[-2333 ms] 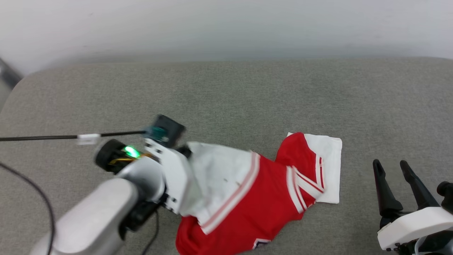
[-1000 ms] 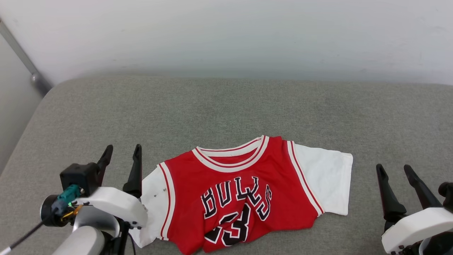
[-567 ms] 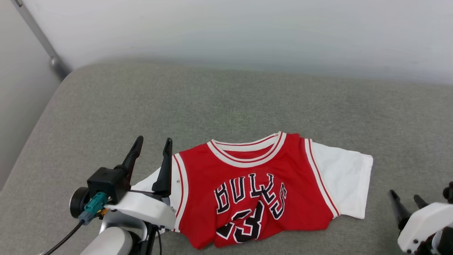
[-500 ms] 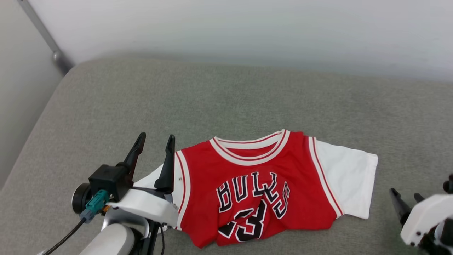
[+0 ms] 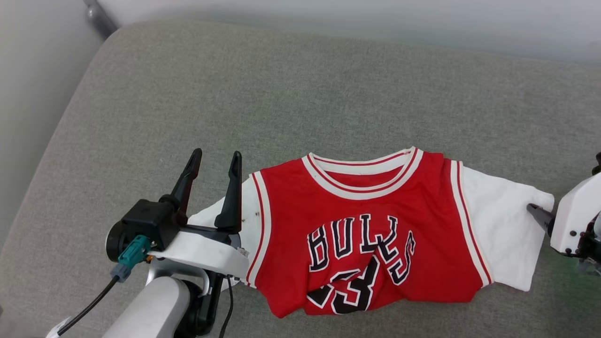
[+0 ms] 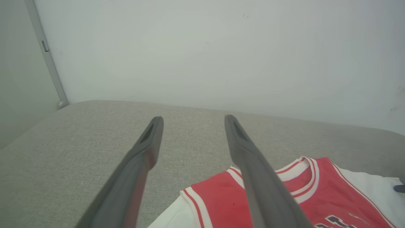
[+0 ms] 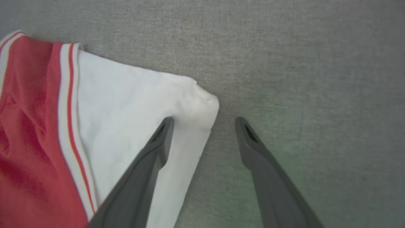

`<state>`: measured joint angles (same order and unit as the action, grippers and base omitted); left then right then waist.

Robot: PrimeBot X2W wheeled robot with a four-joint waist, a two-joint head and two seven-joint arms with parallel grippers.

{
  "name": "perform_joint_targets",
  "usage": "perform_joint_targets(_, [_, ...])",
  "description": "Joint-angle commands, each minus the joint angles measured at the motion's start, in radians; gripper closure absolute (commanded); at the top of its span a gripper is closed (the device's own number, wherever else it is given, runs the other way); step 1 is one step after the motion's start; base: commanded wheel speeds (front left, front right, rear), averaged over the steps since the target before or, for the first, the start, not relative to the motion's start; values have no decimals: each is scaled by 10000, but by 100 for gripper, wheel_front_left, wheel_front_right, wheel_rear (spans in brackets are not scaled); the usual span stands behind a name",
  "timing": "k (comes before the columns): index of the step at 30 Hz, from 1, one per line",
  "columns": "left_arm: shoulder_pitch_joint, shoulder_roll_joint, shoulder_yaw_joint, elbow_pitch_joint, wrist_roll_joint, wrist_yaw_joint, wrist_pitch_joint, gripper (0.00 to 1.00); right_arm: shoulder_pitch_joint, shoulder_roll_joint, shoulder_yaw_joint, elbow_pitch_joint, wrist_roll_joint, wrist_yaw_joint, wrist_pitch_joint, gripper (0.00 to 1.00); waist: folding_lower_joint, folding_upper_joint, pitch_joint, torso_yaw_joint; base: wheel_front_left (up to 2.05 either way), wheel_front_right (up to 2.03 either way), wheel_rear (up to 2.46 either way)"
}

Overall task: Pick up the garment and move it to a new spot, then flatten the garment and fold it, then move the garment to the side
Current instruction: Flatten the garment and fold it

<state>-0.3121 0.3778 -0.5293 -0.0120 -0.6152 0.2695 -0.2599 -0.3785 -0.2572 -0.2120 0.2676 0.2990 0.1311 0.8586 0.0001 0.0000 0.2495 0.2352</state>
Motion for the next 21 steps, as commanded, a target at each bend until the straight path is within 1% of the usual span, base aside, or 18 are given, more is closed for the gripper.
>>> perform_joint_targets(1, [-72,-48,49,43,50,-55,-55,0,-106,-79,52,186,13,-7,98,0,-1,0,158,108,0,0,0])
perform_joint_targets(4, [10,-141,143,180,96,-126,-64,0,-160,-100,240,711,75,-5,502,0,-1,0,232,145,0,0,0])
perform_joint_targets(7, [85,-240,261,290,117,-211,-70,0,-34,59,298,1078,270,-5,808,0,-1,0,272,161,0,0,0])
perform_joint_targets(8, [133,-229,279,354,117,-225,-69,0,27,86,346,1165,310,-5,919,91,-1,0,271,152,0,0,0])
perform_joint_targets(9, [150,-235,311,389,134,-244,-70,0,61,157,335,1226,384,-5,1013,100,-1,0,266,139,0,0,0])
perform_joint_targets(12, [178,-250,429,530,113,-291,-72,0,-3,225,405,1167,438,-5,1017,100,-1,0,235,70,0,0,0])
perform_joint_targets(16, [250,-159,632,763,-48,-424,-67,0,-209,51,500,926,466,-5,790,100,-1,0,44,-68,0,0,0])
perform_joint_targets(19, [186,74,930,1092,-553,-755,190,0,-431,-181,614,560,499,-6,486,100,-1,0,-193,-220,0,0,0])
perform_joint_targets(21, [5,350,1049,1459,-916,-1059,691,0,-486,-318,714,290,532,-6,408,100,-1,0,-351,-339,0,0,0])
